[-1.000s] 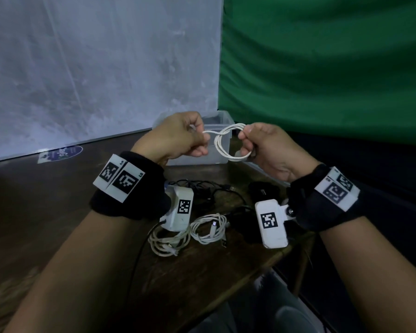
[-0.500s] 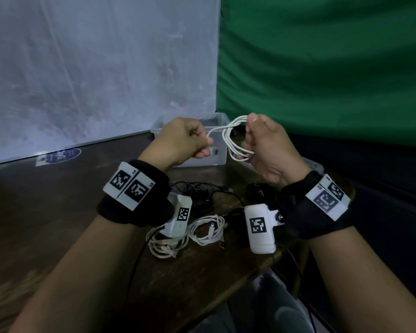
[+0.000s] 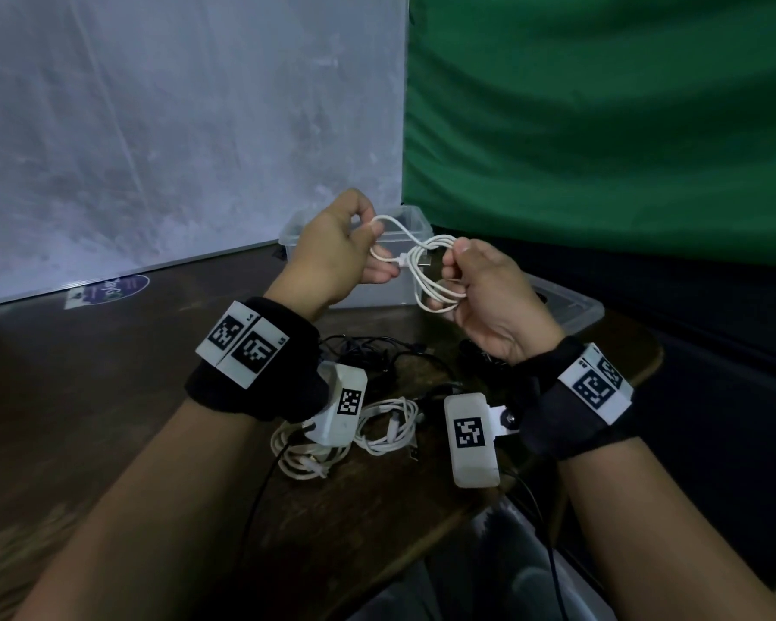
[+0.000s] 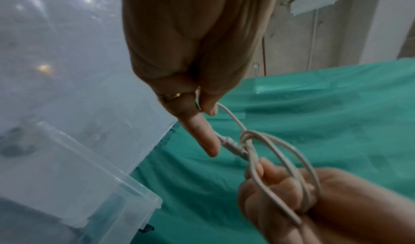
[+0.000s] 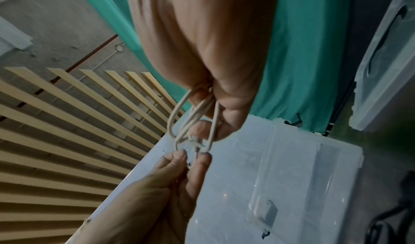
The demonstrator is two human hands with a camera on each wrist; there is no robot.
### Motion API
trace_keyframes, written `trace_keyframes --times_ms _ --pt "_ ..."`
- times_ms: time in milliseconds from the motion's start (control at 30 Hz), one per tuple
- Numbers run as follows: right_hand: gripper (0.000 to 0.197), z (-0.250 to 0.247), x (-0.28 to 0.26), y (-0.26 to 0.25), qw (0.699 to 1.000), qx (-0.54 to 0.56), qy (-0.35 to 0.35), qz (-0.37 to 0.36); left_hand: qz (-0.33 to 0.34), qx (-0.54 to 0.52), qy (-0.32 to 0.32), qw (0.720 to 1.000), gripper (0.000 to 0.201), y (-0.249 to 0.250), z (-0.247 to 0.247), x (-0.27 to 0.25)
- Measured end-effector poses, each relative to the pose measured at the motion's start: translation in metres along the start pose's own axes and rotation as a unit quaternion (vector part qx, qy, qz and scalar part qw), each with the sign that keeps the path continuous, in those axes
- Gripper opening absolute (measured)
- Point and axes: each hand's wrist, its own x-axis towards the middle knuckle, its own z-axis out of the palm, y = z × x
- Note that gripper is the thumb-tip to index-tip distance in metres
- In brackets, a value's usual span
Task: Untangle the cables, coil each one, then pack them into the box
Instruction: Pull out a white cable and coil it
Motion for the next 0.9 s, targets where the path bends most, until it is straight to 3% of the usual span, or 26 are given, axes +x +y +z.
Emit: trace_keyframes --times_ms 300,500,633,767,900 --pt "0.027 0.010 -0.002 0.003 0.999 0.041 -0.003 0.001 -0.080 -0.142 -0.047 0.986 0.021 -0.001 0.002 -0.005" --pt "0.025 0.011 -0.001 0.001 0.996 0.089 0.017 -0.016 -0.128 -0.077 -0.126 0.981 0.014 -0.003 0.003 -0.007" --pt "0.025 0.008 0.003 0.003 0.998 0.024 0.050 -0.043 -0.140 -0.058 -0.140 0.979 0.013 -0.003 0.004 -0.008" --pt "0.032 0.004 0.009 0.008 0.992 -0.060 0.082 -0.077 -0.160 -0.106 -0.166 0.967 0.023 0.002 0.006 -0.009" --pt "0.030 0.004 0.011 0.010 0.992 -0.061 0.067 -0.084 -0.164 -0.150 -0.164 0.961 0.022 0.004 0.010 -0.009"
